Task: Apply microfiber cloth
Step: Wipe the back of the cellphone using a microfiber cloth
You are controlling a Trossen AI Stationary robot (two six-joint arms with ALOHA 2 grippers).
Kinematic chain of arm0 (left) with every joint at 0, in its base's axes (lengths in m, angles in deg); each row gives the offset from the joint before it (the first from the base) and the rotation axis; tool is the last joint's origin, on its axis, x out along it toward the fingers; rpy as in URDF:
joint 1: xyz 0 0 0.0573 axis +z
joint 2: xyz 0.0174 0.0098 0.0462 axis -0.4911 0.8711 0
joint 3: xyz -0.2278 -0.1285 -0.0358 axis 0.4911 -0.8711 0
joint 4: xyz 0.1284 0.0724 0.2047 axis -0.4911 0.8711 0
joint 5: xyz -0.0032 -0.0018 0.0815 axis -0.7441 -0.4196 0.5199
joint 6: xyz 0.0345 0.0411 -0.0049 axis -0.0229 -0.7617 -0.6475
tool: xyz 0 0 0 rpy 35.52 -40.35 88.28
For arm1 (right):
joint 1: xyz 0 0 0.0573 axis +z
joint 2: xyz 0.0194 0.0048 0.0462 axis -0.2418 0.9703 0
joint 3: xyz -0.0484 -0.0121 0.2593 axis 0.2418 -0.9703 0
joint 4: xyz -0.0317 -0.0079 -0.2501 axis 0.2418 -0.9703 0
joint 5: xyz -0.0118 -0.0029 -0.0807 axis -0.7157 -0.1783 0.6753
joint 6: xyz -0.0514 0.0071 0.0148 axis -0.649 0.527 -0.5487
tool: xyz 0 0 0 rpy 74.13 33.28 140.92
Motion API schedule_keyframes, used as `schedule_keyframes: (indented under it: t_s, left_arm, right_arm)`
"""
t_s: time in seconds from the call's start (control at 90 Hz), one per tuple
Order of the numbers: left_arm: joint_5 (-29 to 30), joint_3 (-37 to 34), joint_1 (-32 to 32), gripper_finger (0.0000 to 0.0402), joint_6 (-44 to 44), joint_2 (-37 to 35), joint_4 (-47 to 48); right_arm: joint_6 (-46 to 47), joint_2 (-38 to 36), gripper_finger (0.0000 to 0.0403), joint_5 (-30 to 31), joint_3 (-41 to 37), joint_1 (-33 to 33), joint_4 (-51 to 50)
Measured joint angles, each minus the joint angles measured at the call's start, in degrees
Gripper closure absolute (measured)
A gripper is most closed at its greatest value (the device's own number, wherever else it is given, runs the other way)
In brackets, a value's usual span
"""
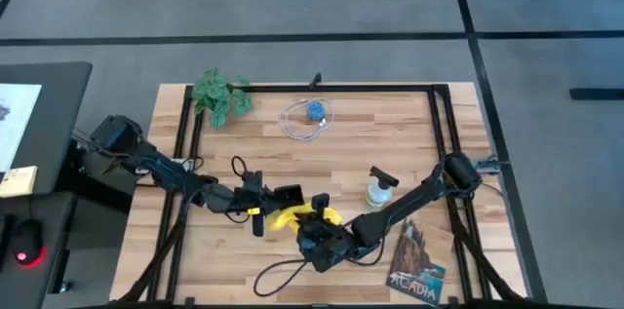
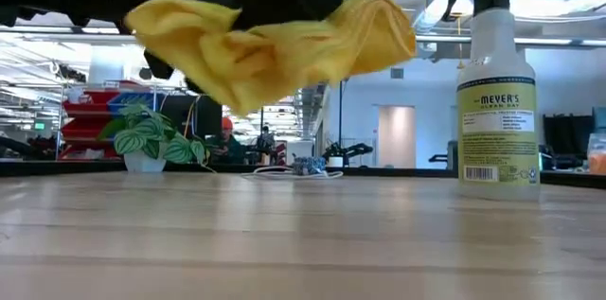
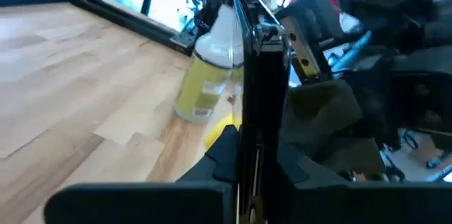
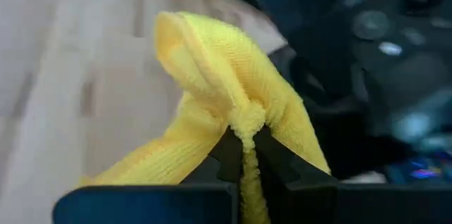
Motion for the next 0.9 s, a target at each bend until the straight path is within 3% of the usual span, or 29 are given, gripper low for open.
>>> schedule_keyframes:
  t_s: [0.1,0.178,0.478,0.789,0.9]
  left_arm:
    - [-0.7,0.0,-0.1,0.0391,0.7,0.0,0.1]
    - [-1.8,0.0,-0.1,0.0391,0.7,0.0,0.2]
    - [-3.6,0.0,-0.3,0.0391,0.5,0.0,1.0]
    - [-3.7,0.0,-0.4,0.0391,-1.0,0.1,0.4]
    - [-2.5,0.1,-0.2,0.0391,-1.0,-0.1,0.1]
  right_arm:
    - [-4.8,-1.7,0.0403,8.7,0.7,0.5,-0.2]
    - [-7.8,-3.2,0.0403,11.9,2.2,0.3,0.0]
    - [-11.5,-4.0,0.0403,10.8,5.9,-1.7,-1.0]
    - [17.5,-3.9,0.0403,1.9,5.9,2.0,-20.5]
    - [29.0,-3.7,0.0403,1.6,5.7,4.2,-29.7]
